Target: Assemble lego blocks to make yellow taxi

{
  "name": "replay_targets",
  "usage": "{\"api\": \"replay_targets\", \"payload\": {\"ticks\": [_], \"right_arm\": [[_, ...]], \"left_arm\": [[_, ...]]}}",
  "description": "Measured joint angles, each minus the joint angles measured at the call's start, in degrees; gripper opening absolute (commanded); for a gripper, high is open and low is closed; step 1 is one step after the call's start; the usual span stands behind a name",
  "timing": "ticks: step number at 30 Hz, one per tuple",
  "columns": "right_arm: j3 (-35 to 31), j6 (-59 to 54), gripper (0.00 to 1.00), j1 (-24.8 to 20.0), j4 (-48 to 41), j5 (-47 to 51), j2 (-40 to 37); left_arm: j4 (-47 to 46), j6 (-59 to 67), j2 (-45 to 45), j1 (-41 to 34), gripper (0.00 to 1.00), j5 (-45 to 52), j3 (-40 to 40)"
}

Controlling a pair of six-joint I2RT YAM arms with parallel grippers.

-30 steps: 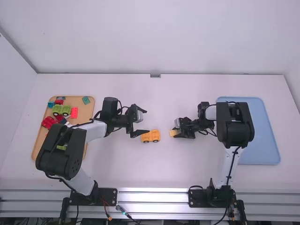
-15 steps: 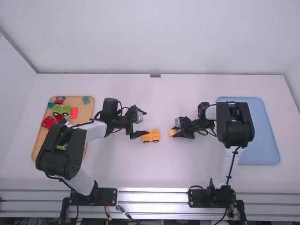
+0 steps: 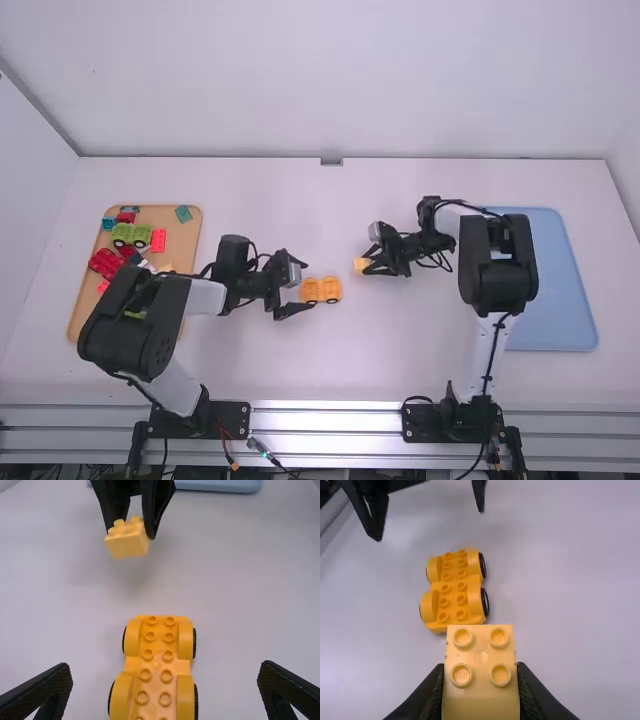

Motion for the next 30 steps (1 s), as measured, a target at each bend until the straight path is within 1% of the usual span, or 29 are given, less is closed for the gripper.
{"api": "replay_targets", "payload": {"ticks": [4, 6, 10, 12, 15, 19, 20, 21, 25, 26, 27, 30], "right_arm": [[0.5, -3.4, 0.14, 1.4, -5.0, -1.5, -0.1], [0.5, -5.2, 0.15, 1.7, -6.4, -2.2, -0.3], [0.3, -7.0, 0.15, 1.6, -5.7, -3.0, -2.6], [-0.2, -6.6, 0.12, 1.6, -4.4, -3.1, -4.2], [-1.4, -3.2, 0.08, 1.6, 0.6, -3.4, -6.9], [-4.3, 2.4, 0.07, 2.4, 7.9, -2.7, -9.2], [-4.8, 2.8, 0.07, 2.6, 8.6, -2.4, -9.4], [-6.5, 5.7, 0.07, 3.5, 12.3, -1.5, -10.2], [-10.5, 13.0, 0.06, 6.3, 20.4, 2.3, -12.6], [-10.8, 13.4, 0.06, 6.5, 20.7, 2.6, -12.8], [-12.3, 15.7, 0.06, 7.5, 23.2, 3.8, -14.5], [-14.8, 18.5, 0.06, 8.6, 26.9, 5.2, -17.4]], "left_arm": [[0.0, 0.0, 7.6, 0.0, 0.99, 0.7, 3.8], [0.0, 0.3, 11.2, 0.0, 0.98, 1.9, 5.6], [-0.1, 1.7, 16.6, 0.0, 0.99, 3.8, 8.4], [0.0, 2.0, 17.0, 0.0, 0.99, 3.9, 8.5], [2.3, 2.4, 17.0, -0.5, 0.99, 3.1, 8.5], [6.9, 2.3, 17.0, -1.5, 0.99, 1.5, 6.5], [7.4, 2.2, 17.0, -1.5, 0.99, 1.4, 6.2], [9.0, 2.0, 17.0, -1.5, 0.99, 1.0, 5.3], [11.6, 1.7, 17.0, -1.5, 0.99, 0.5, 3.7], [11.8, 1.7, 17.0, -1.5, 0.99, 0.3, 3.6], [11.8, 2.0, 17.0, -1.5, 1.00, 0.3, 3.5], [11.8, 2.8, 17.0, -1.5, 0.97, 0.1, 3.3]]}}
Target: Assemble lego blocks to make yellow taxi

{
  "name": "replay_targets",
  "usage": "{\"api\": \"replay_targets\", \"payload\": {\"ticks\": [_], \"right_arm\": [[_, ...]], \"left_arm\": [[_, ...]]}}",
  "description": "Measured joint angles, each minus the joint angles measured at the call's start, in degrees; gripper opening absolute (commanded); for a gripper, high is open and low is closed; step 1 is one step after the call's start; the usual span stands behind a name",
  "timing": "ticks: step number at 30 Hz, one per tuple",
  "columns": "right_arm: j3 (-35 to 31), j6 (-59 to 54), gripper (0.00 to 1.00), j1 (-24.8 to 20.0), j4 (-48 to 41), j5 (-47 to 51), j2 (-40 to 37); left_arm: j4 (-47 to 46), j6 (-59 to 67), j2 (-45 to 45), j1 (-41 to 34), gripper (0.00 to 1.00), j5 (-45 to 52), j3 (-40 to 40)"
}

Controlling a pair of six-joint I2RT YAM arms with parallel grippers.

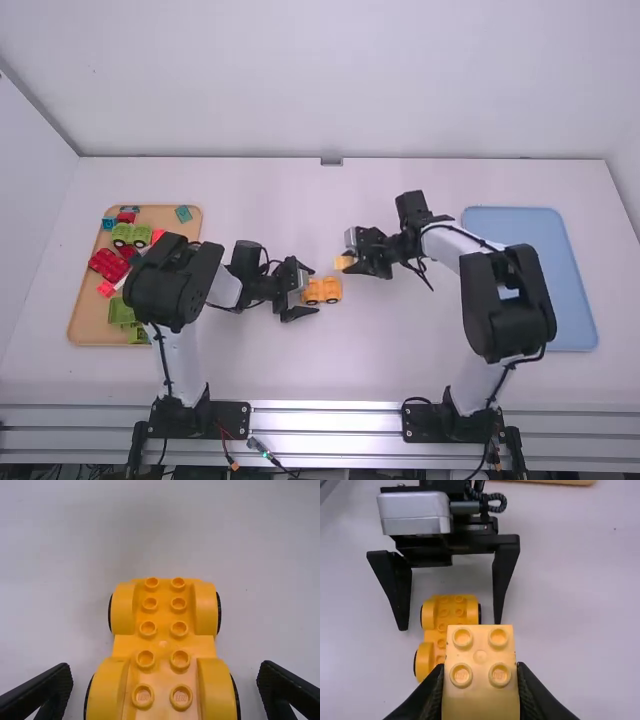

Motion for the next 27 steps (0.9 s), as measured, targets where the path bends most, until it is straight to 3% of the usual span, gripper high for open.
{"api": "replay_targets", "payload": {"ticks": [5, 10, 17, 21, 25, 27], "right_arm": [[-3.8, 4.1, 0.07, 0.2, 8.5, 0.4, -1.6], [-8.3, 11.4, 0.08, 0.2, 18.5, 1.0, -1.6], [-9.7, 14.6, 0.07, 0.4, 19.3, 1.2, -1.6], [-9.7, 15.5, 0.07, 0.4, 19.3, 1.1, -1.6], [-9.7, 17.3, 0.07, 0.4, 21.5, 0.7, -1.6], [-9.7, 17.7, 0.07, 0.4, 21.6, 0.7, -1.4]], "left_arm": [[-2.0, 0.5, 0.0, 0.0, 0.94, 0.0, 0.4], [-4.8, 2.4, 1.1, 0.0, 0.84, 0.8, 3.9], [-6.9, 5.2, 4.8, 0.0, 0.77, 3.8, 7.4], [-6.9, 5.8, 5.8, 0.0, 0.52, 4.7, 8.7], [-6.3, 5.7, 5.8, 0.0, 0.57, 4.4, 8.8], [-6.3, 5.7, 5.8, 0.0, 0.53, 4.4, 8.9]]}}
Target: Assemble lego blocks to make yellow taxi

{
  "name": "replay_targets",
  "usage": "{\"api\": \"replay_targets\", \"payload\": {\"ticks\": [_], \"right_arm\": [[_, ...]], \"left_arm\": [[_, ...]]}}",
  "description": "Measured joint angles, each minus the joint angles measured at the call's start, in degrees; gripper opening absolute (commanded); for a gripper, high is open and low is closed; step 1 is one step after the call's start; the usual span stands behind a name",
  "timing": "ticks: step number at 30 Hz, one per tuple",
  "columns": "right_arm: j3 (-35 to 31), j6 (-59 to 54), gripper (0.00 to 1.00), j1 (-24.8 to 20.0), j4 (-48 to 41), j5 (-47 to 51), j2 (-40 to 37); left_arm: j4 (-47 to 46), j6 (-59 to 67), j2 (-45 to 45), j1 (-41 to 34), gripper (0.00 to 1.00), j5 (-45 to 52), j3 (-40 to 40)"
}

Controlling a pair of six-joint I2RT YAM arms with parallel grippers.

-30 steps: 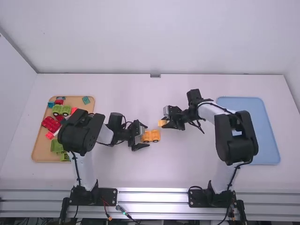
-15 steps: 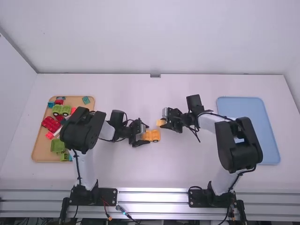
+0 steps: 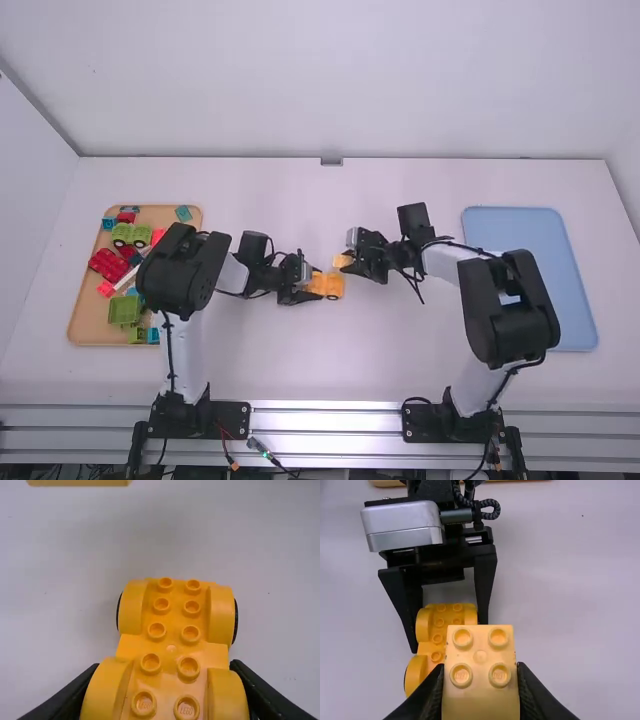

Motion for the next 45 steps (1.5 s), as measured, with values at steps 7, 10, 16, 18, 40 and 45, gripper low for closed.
{"api": "replay_targets", "payload": {"ticks": [7, 10, 16, 18, 40, 45], "right_arm": [[0.0, 1.0, 0.08, 0.0, 0.0, 0.0, 1.4], [0.0, 1.0, 0.07, 0.1, 0.1, 0.0, 1.4], [0.0, 1.6, 0.05, 2.4, 1.4, 2.5, 1.9], [0.0, 2.3, 0.04, 3.5, 2.1, 3.6, 2.7], [-4.7, -2.2, 0.00, 3.3, 8.1, 5.7, 4.0], [-5.1, -1.8, 0.00, 3.2, 9.8, 5.4, 4.0]], "left_arm": [[0.1, 0.0, 0.0, 0.0, 0.52, -0.4, 0.6], [0.3, -0.9, 0.0, 0.0, 0.52, -1.2, 0.6], [0.5, -3.4, 0.0, 0.0, 0.49, -2.4, 1.0], [0.3, -3.7, 0.0, 0.0, 0.50, -2.6, 1.3], [0.3, -4.4, 0.0, 0.0, 0.52, -3.0, 1.6], [0.0, -4.4, 0.0, 0.0, 0.52, -3.0, 1.6]]}}
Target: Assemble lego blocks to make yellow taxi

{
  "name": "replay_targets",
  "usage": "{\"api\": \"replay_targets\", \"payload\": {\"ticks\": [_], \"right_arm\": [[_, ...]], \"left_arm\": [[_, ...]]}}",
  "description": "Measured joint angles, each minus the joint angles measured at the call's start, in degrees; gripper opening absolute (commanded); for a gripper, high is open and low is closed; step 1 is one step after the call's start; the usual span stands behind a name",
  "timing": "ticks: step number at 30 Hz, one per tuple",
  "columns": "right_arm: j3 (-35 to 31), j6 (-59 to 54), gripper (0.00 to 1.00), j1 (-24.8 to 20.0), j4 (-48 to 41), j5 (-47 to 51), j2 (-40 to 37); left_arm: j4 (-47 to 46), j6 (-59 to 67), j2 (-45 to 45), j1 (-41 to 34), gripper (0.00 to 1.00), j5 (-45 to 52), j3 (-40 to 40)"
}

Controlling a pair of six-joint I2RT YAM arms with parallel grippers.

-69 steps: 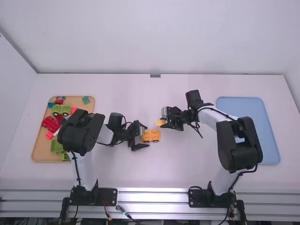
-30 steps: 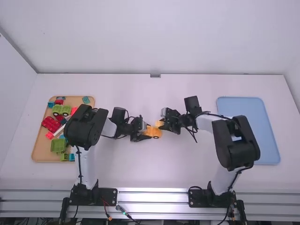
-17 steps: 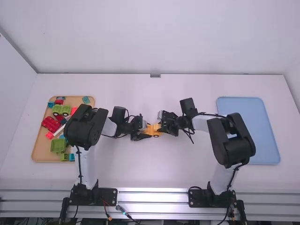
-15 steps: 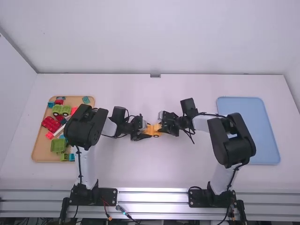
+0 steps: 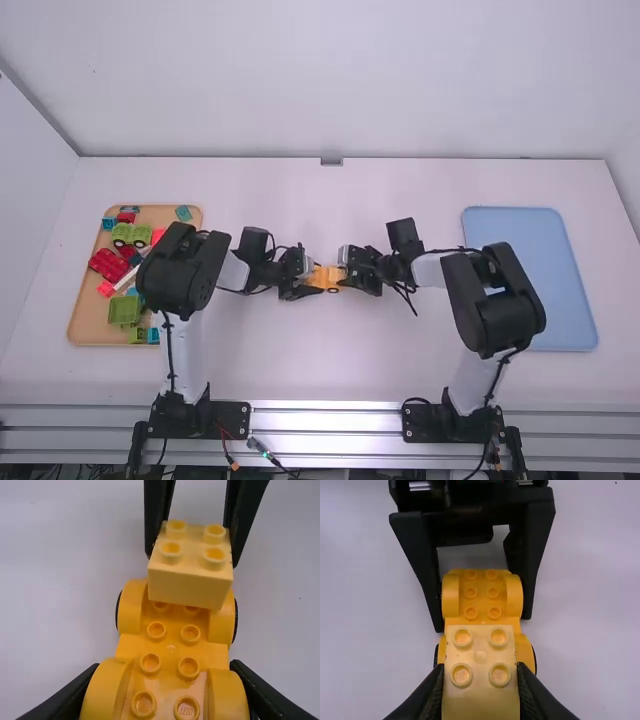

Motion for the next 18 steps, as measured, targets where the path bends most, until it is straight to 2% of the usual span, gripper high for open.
{"api": "replay_targets", "payload": {"ticks": [18], "right_arm": [[0.0, 0.7, 0.00, 1.4, 0.2, 0.6, 0.0]], "left_arm": [[-1.0, 0.0, 0.0, 0.0, 0.52, 0.7, 0.2]]}}
